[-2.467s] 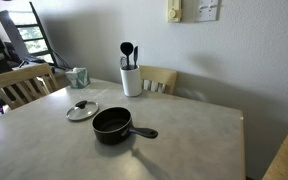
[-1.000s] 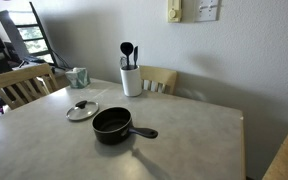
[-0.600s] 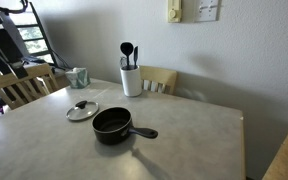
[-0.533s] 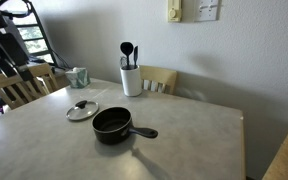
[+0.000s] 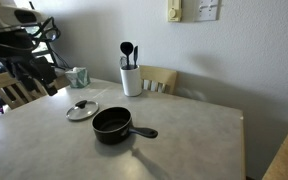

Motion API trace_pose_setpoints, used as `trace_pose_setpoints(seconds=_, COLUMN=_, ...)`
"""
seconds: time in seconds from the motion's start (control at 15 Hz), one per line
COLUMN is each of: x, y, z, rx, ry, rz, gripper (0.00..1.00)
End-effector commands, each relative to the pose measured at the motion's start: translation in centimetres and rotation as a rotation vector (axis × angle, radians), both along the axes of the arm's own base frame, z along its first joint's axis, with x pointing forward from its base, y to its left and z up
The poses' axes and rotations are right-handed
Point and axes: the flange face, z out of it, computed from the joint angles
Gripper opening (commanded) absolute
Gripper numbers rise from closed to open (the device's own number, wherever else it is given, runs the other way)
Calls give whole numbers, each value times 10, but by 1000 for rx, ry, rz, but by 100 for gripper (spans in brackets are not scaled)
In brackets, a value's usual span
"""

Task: Put the glass lid on top of the black pot

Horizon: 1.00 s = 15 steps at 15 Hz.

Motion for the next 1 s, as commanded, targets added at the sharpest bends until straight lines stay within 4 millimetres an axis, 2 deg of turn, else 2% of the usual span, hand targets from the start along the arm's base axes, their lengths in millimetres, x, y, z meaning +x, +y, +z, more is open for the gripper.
trace_pose_setpoints(seconds=0.0, x=2, y=0, z=-3, rx=-7, ry=8, rz=-29, gripper=100)
trace_pose_setpoints(seconds=0.2, x=18, y=19, z=-16, rx=19, ry=29, rz=-141, gripper=100)
trace_pose_setpoints(seconds=0.53, x=56, y=80, z=-40, rx=25, ry=99, rz=-353, gripper=100)
trace_pose_setpoints(seconds=0.73, x=83, y=114, z=-51, rx=40, ry=106, rz=-375, gripper=100)
trace_pose_setpoints(seconds=0.8, x=60, y=103, z=-41, rx=17, ry=89, rz=-358, gripper=100)
trace_pose_setpoints(seconds=0.93, x=74, y=116, z=-49, rx=24, ry=103, rz=-360, gripper=100)
